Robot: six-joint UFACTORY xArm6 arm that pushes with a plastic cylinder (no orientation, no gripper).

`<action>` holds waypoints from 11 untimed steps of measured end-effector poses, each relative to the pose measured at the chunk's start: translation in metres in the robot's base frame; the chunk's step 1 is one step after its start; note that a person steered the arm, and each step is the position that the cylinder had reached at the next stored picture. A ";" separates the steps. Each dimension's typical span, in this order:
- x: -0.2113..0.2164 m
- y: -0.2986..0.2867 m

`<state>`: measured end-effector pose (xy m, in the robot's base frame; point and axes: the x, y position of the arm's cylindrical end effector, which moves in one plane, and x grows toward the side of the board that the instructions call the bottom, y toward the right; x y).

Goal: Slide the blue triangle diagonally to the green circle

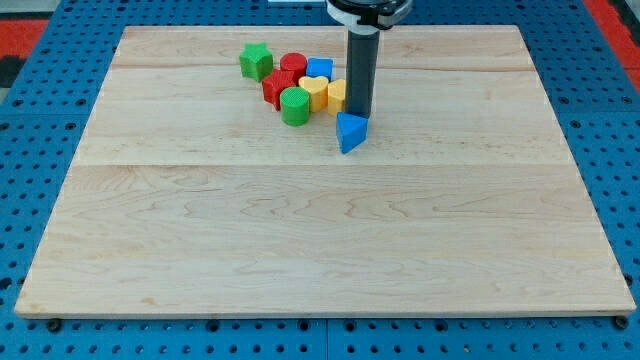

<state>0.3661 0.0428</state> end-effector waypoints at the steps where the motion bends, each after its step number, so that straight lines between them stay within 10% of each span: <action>1: -0.008 0.002; 5: 0.076 0.105; 11: 0.038 -0.056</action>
